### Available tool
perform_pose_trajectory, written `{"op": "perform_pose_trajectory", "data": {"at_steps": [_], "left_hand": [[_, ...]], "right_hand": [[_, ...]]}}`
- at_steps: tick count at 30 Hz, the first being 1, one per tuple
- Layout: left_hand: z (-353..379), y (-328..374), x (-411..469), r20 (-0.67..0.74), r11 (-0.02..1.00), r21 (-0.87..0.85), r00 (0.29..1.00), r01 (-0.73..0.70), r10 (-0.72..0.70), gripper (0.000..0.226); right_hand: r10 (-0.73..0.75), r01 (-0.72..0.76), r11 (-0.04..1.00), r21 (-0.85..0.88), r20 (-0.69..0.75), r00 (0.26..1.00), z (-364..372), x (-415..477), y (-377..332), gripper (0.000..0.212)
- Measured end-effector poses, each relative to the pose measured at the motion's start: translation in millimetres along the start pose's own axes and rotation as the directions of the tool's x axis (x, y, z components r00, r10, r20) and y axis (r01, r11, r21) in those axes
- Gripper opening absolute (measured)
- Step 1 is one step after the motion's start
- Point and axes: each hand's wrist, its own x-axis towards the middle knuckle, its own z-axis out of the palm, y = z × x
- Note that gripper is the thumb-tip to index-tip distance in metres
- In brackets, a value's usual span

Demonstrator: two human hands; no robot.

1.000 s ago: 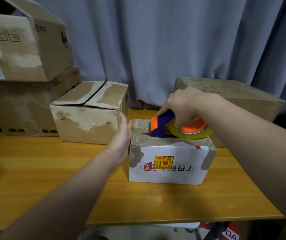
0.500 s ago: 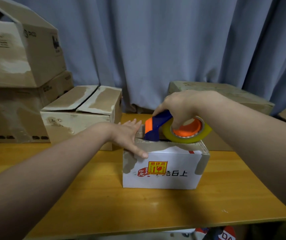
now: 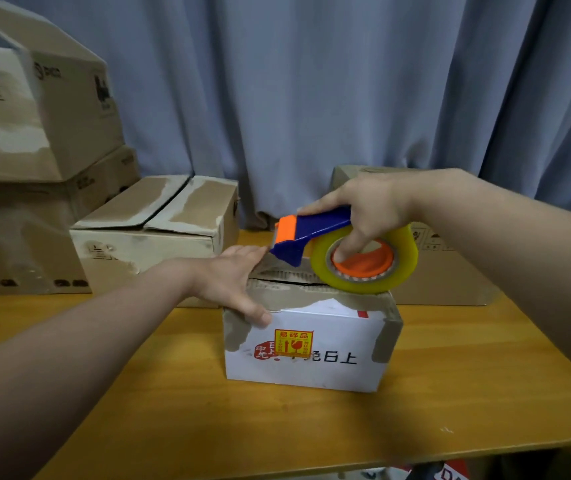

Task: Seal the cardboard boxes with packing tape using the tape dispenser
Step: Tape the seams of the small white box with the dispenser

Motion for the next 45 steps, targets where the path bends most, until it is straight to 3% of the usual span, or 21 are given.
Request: {"op": "perform_pose_trajectory", "data": {"at_steps": [7,11,15,17,22,26,32,39,45], "left_hand": [[-2.8,4.7,0.3,0.108,0.993,0.08,0.99,0.083,-0.091,0.142],[-7.1,15.4,-4.8,0.176,0.984,0.134,0.975,0.116,-0.139,0.134],[2.5,28.4,-14.3,0.087,0.94,0.321,0.985,0.115,-0.151,0.142],[19.2,44.4,-15.3,0.037,0.928,0.359,0.992,0.098,-0.12,0.132],[33.0,82.5,2.7,-0.009,0.967,0.256,1.0,0.01,-0.008,0.116],[21.7,64.3,-8.8,0.033,0.972,0.235,0.999,-0.007,-0.001,0.103],[14.5,37.2,-25.8,0.051,0.905,0.4,0.983,0.144,-0.179,0.131],[-1.5,74.7,33.6,0.183,0.982,0.186,0.982,0.015,-0.05,0.127],[1.9,64.4,29.9,0.185,0.963,0.268,0.98,0.023,-0.075,0.132]], "right_hand": [[0.126,-0.126,0.992,-0.013,0.051,0.991,6.2,-42.3,32.7,0.077],[0.11,-0.11,0.993,-0.043,0.0,0.994,14.9,-38.1,33.5,0.071],[0.082,-0.082,0.997,0.017,-0.016,0.997,15.7,-34.8,34.2,0.066],[0.071,-0.07,0.997,0.025,-0.034,0.997,18.1,-34.0,35.1,0.063],[0.065,-0.066,0.998,-0.008,-0.051,0.997,18.4,-29.9,29.4,0.061],[0.052,-0.053,0.998,-0.015,-0.043,0.998,17.9,-25.0,28.5,0.06],[0.043,-0.043,0.999,0.004,-0.042,0.998,17.1,-23.5,34.0,0.059],[0.052,-0.052,0.999,0.016,-0.047,0.998,18.3,-20.5,38.4,0.059],[0.065,-0.062,0.995,0.079,-0.039,0.997,16.7,-22.6,43.3,0.06]]}}
